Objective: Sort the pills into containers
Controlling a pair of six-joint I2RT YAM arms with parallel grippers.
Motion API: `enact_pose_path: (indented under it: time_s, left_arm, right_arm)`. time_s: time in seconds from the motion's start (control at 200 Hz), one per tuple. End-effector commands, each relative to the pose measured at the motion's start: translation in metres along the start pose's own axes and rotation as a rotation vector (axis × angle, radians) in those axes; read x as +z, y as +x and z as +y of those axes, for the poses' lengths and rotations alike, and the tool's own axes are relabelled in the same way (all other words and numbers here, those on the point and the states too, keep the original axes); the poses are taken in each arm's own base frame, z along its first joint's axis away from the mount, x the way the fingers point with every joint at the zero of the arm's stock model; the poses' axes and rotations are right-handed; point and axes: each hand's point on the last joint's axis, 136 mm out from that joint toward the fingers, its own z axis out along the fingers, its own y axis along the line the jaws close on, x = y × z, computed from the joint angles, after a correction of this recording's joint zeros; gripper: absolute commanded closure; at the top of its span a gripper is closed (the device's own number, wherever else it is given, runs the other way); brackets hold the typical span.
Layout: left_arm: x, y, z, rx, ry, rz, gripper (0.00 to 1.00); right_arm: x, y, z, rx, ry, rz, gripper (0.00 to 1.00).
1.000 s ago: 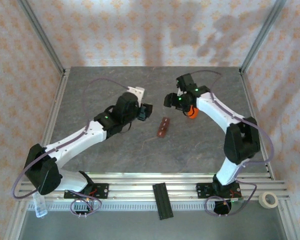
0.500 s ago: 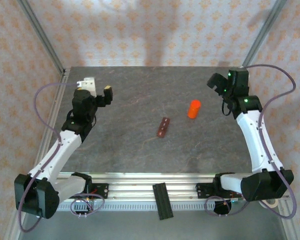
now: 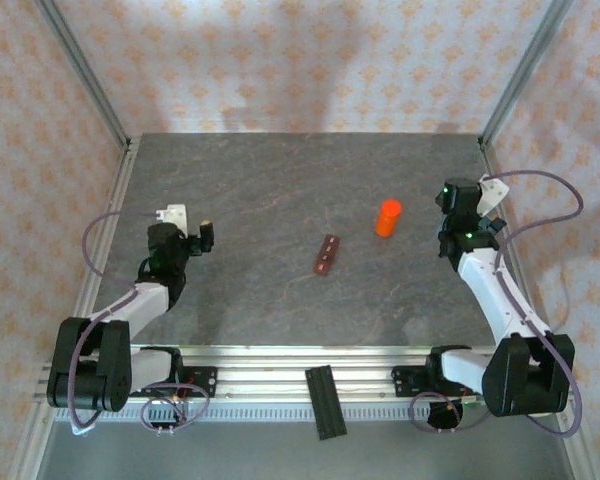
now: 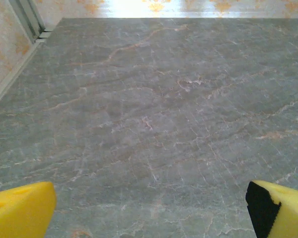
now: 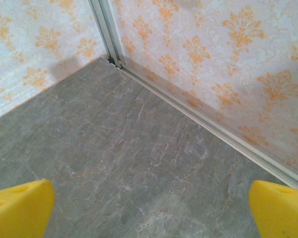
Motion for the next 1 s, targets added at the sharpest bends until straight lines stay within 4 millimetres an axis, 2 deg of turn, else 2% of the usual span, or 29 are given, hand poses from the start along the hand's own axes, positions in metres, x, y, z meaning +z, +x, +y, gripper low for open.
enact_pose_path:
  time_s: [0.0,0.08,0.25,0.325,0.42,0.48,0.535,0.601,0.651,0.701,0.756,0.816,0.871,0.991]
  left_arm:
    - [-0.005,-0.049,-0.002,0.011,0.018,-0.194,0.0]
    - [-0.006,-0.044,-0.003,0.028,0.021,-0.177,0.0]
    - [-0.011,-0.033,-0.003,0.003,0.027,-0.149,0.0]
    - [-0.005,-0.027,-0.002,-0.029,0.02,-0.14,0.0]
    - [0.005,-0.018,-0.012,-0.026,0.074,-0.151,0.0]
    - [0.01,-0.008,-0.014,-0.025,0.08,-0.153,0.0]
    - [0.015,-0.003,-0.016,-0.023,0.092,-0.171,0.0]
    - [0.02,0.008,-0.02,-0.017,0.107,-0.17,0.0]
    - [0.022,0.003,-0.018,-0.026,0.099,-0.194,0.0]
    - [0.028,0.009,-0.016,-0.02,0.082,-0.112,0.0]
    - [0.036,0.01,-0.021,-0.002,0.101,-0.065,0.0]
    - [0.04,0.008,-0.019,-0.016,0.088,-0.065,0.0]
    - [0.041,0.008,-0.016,-0.017,0.07,-0.05,0.0]
    - [0.042,0.008,-0.01,-0.031,0.03,-0.05,0.0]
  right_arm:
    - [0.019,0.011,0.002,-0.025,0.01,-0.045,0.0]
    - [0.027,0.031,0.003,-0.039,-0.004,-0.022,0.0]
    - [0.038,0.059,-0.003,-0.11,0.0,-0.008,0.0]
    - [0.043,0.071,-0.006,-0.141,0.004,-0.004,0.0]
    - [0.046,0.086,-0.004,-0.149,-0.045,-0.027,0.0]
    - [0.045,0.088,0.001,-0.151,-0.088,-0.042,0.0]
    - [0.042,0.087,0.015,-0.144,-0.181,-0.081,0.0]
    - [0.042,0.099,0.025,-0.175,-0.255,-0.074,0.0]
    - [0.041,0.105,0.028,-0.177,-0.292,-0.097,0.0]
    - [0.043,0.114,0.027,-0.179,-0.293,-0.103,0.0]
    - [0.046,0.115,0.029,-0.177,-0.301,-0.124,0.0]
    - [0.049,0.121,0.036,-0.224,-0.313,-0.053,0.0]
    - [0.054,0.119,0.042,-0.231,-0.314,-0.047,0.0]
    - [0.052,0.119,0.041,-0.23,-0.316,-0.046,0.0]
